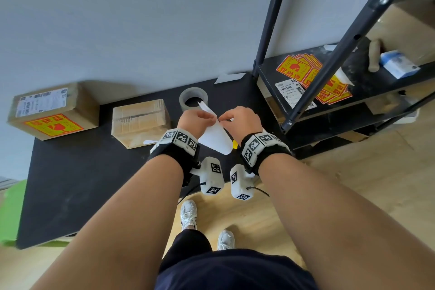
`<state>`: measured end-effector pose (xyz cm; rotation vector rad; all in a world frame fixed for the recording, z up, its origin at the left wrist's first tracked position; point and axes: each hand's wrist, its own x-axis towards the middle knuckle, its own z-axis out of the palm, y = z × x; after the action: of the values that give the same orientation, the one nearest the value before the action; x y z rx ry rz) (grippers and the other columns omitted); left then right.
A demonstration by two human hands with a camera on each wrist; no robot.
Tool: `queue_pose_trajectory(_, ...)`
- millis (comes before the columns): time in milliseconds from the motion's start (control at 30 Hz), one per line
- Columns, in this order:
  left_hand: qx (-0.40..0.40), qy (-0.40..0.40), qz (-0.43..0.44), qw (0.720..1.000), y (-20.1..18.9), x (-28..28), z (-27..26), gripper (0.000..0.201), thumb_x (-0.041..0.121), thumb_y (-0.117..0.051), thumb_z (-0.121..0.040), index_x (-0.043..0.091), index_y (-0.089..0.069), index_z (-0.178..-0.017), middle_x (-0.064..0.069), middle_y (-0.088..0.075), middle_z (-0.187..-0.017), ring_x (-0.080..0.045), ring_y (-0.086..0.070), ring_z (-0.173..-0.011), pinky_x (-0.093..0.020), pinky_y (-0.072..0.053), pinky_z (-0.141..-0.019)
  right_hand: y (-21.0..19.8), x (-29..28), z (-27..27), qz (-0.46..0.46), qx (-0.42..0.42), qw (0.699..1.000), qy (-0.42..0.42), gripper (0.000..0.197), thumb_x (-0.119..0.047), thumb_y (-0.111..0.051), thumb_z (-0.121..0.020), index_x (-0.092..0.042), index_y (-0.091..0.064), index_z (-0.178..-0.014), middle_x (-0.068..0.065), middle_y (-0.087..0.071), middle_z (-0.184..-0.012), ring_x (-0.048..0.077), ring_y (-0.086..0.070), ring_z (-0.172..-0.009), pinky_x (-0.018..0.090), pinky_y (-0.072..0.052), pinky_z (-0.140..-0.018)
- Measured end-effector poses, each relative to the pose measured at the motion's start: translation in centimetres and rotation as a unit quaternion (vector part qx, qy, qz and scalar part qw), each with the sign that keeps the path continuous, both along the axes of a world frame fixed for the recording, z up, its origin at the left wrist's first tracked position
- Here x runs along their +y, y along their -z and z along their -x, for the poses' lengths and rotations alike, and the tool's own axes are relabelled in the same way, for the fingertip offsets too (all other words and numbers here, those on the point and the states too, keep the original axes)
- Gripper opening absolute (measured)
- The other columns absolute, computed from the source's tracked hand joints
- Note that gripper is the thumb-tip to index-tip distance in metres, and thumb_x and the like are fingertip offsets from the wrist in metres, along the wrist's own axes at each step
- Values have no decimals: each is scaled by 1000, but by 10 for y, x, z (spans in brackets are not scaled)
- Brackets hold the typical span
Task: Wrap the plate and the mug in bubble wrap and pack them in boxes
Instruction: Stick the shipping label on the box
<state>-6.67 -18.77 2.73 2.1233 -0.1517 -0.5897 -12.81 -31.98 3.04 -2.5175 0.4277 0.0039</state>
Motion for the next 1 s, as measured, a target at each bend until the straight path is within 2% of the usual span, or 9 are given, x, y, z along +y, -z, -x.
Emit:
queue_pose_trajectory(33, -1, 7, -4, 1000, -1, -1, 0, 15, 21, -66, -89, 15, -72, -102, -11, -68, -102, -27, -62, -97, -26, -44, -74, 0, 0, 0, -2, 7, 1000, -3, 20, -31, -60, -88, -28, -76, -98, -2, -73, -92, 19, -66, -87, 31, -52, -75)
queue_pose_trajectory(167, -8, 28, -1, 1000, -4, -3, 0, 13, 21, -68, -89, 15, -70, -100, -3, -64, -100, -16, -59, -91, -17, -45, -57, 2, 1, -3, -9, 18, 1000, -1, 23, -38, -59, -89, -25, -76, -97, -1, -72, -93, 20, -65, -88, 34, -52, -78)
queue_pose_trajectory(300, -36, 55, -27, 997, -1, -1, -2, 4, 22, -67, -89, 25, -69, -88, -3, -67, -105, -16, -62, -97, -18, -45, -61, 6, 4, -4, -33, 15, 999, 11, 20, -32, -57, -91, -27, -75, -99, -3, -72, -93, 17, -65, -89, 37, -53, -81)
queue_pose_trajectory(400, -41, 57, -37, 997, 2, -1, -3, 6, 22, -65, -90, 23, -70, -92, -2, -68, -105, -16, -62, -98, -22, -45, -71, 8, 5, -4, -52, 14, 998, 24, 20, -26, -56, -92, -24, -75, -97, -3, -72, -90, 17, -65, -86, 39, -55, -80)
queue_pose_trajectory(500, -41, 41, -62, 996, 3, -2, -3, 9, 20, -62, -91, 18, -69, -97, 2, -65, -96, -14, -60, -89, -24, -43, -72, 9, 4, -5, -66, 8, 997, 46, 19, -21, -53, -92, -17, -72, -91, -2, -69, -83, 21, -65, -82, 38, -55, -76)
queue_pose_trajectory(633, -58, 10, -100, 993, 5, -1, -5, 10, 18, -57, -90, 22, -63, -84, 5, -61, -83, -14, -56, -82, -26, -39, -68, 9, 0, -6, -89, -6, 991, 95, 17, -18, -51, -93, -10, -66, -92, 3, -66, -83, 22, -64, -80, 37, -55, -74)
queue_pose_trajectory(733, -59, -10, -113, 992, 6, 0, -7, 11, 15, -55, -89, 18, -65, -85, 4, -59, -81, -15, -54, -80, -24, -37, -66, 9, -5, -7, -108, -15, 986, 127, 16, -17, -50, -95, -8, -63, -94, 6, -66, -87, 24, -62, -82, 31, -49, -68)
queue_pose_trajectory(867, -59, -39, -117, 991, 8, 2, -10, 15, 13, -54, -87, 18, -64, -77, 0, -62, -81, -20, -57, -80, -27, -41, -68, 9, -12, -5, -127, -30, 977, 169, 11, -15, -49, -95, -14, -58, -88, 1, -62, -84, 19, -57, -75, 22, -36, -52)
queue_pose_trajectory(1000, -77, -64, -141, 985, 11, 5, -11, 14, 14, -54, -89, 19, -64, -80, -1, -63, -85, -24, -61, -88, -28, -44, -70, 10, -18, -3, -128, -32, 971, 201, 13, -12, -47, -94, -13, -59, -94, 6, -66, -95, 21, -56, -79, 26, -36, -58)
